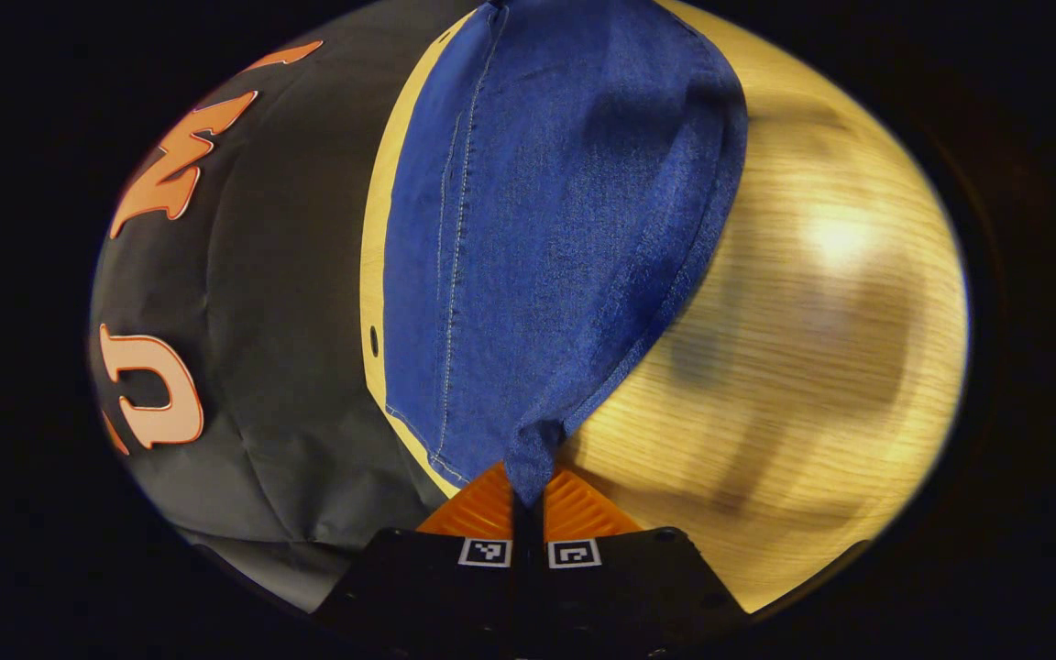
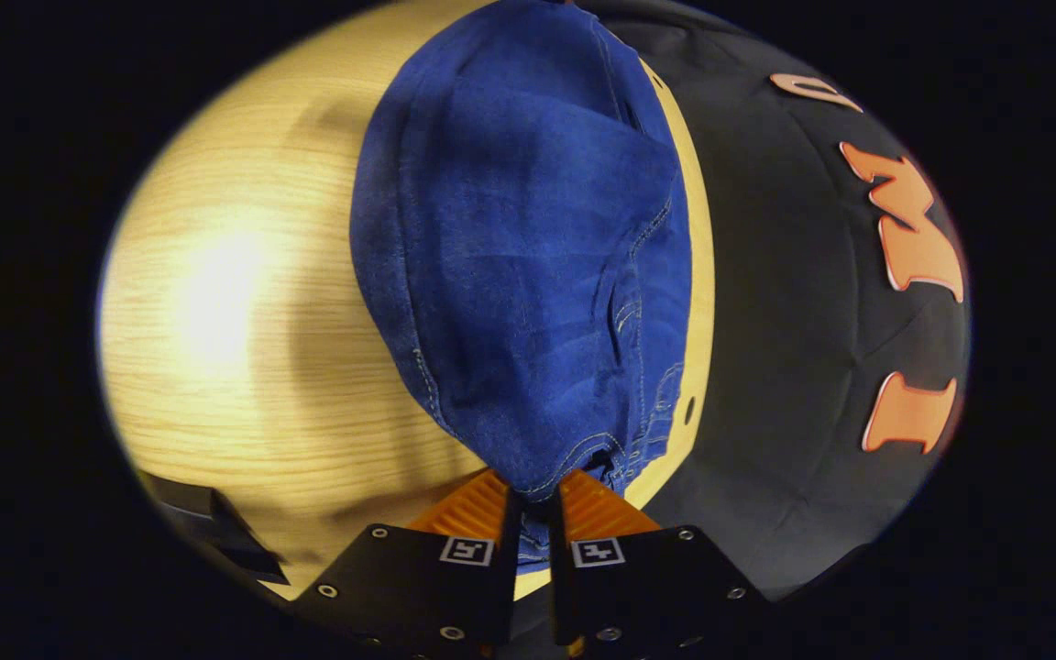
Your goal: Grasp the waist and the cuffs of the jeans and fold them to make the two legs overlap; first hold the waist and fold one-third of the jeans toward the cuffs, then hold the cuffs and fold the remaining one-third in the same direction to finish folding.
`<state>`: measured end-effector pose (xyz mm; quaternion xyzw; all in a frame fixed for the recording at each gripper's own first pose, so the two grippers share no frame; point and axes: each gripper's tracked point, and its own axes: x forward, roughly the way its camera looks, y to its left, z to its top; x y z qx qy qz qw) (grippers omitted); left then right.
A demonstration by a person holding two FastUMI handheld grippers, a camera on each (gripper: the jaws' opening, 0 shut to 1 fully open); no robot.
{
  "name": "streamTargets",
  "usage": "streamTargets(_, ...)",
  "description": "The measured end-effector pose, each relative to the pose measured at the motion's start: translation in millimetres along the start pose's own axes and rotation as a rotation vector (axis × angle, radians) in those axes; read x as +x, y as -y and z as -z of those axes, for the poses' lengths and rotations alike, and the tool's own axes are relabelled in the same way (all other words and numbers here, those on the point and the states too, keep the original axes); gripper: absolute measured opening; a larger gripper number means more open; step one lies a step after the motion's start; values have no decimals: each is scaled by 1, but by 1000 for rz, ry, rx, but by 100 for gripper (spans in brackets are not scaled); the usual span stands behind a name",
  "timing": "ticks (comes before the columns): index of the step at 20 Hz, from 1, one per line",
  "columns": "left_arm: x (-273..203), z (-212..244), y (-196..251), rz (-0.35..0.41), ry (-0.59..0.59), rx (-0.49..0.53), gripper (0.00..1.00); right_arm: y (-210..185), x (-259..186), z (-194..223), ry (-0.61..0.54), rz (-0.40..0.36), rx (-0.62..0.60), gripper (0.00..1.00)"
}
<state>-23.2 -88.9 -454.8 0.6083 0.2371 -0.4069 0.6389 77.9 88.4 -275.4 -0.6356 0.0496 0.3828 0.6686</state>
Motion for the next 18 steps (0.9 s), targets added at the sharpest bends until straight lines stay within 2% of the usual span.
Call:
streamTargets(2, 1, 0, -1, 12, 2, -34, 0, 0, 3, 3, -19, -44, 65, 14)
streamTargets(3, 1, 1, -1, 19, 3, -43, 0, -2, 2, 3, -23, -76, 84, 17)
streamTargets(4, 1, 1, -1, 28, 6, -47, 0, -1, 2, 3, -24, -97, 101, 13)
streamTargets(8, 2, -1, 1, 73, 25, -58, 1, 9, -9, -1, -30, -167, 169, 12)
streamTargets(18, -3, -10, 5, 280, 41, -59, 0, 51, -20, -5, -36, -399, 224, 12)
